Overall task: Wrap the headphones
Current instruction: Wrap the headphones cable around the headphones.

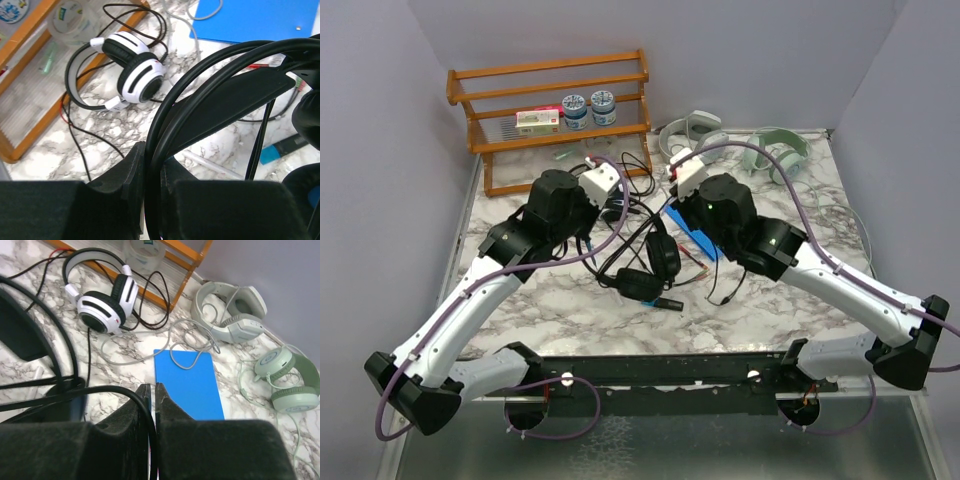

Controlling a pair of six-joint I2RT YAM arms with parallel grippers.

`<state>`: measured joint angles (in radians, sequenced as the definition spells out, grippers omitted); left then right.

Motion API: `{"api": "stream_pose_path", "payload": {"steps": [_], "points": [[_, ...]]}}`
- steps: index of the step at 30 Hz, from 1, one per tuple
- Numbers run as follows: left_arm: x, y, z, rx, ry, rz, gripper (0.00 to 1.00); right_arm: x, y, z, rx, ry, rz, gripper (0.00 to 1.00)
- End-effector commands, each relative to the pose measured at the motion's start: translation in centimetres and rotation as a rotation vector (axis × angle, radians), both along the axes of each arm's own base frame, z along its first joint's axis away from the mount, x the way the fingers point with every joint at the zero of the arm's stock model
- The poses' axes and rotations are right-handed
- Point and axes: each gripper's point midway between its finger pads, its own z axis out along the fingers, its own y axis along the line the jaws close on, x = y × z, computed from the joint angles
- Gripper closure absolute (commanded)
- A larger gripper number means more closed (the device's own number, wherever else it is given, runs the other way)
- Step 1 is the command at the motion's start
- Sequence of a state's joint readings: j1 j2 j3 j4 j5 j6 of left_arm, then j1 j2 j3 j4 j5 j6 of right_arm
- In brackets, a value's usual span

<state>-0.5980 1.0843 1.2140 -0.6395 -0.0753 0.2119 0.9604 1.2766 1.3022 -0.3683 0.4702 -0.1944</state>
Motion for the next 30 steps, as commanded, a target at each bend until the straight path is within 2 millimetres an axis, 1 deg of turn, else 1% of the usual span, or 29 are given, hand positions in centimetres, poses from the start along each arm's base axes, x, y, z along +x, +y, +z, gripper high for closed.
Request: {"api": "stream_pose_path", "payload": {"steps": [1,4,7,11,14,18,23,27,28,30], "points": [[-3.0,-1.3,0.3,-0.092,0.052,-0.104,1.0,2.0,-1.4,0.3,0.075,0.021,-0.011,0.88],[-4.1,-2.2,1.0,-0.153,0.07,-0.152,1.0,2.0,-1.1,-1.0,0.11,0.078,0.018,0.88],[-4.4,-2.3,1.8,-0.198,0.08,-0.135,1.0,1.7,-0.4,-2.0,0.162,0.109,0.048,0.88],[-4.9,-3.0,3.9,-0.315,0.121,-0.098,1.0,1.9,-0.1,-3.9,0.238,0.157,0.082,0.88],[-5.4,-4.0,5.8,-0.419,0.178,-0.081,1.0,1.4,0.6,-4.7,0.323,0.194,0.142,0.88],[-5.6,-5.0,8.5,-0.562,0.263,-0.021,1.0,0.5,1.6,-4.5,0.438,0.183,0.231,0.88],[-6.6,-6.9,12.3,-0.71,0.336,-0.072,1.0,-1.4,2.4,-3.0,0.589,0.118,0.351,0.88],[-6.7,-7.4,14.8,-0.817,0.351,-0.06,1.0,-3.5,3.4,-2.1,0.694,0.092,0.48,0.86],[-6.6,-7.5,15.4,-0.847,0.351,-0.055,1.0,-3.9,3.7,-1.6,0.719,0.07,0.518,0.85],[-6.5,-7.5,16.7,-0.899,0.343,-0.041,1.0,-4.5,4.3,-1.8,0.735,0.079,0.571,0.84]]}}
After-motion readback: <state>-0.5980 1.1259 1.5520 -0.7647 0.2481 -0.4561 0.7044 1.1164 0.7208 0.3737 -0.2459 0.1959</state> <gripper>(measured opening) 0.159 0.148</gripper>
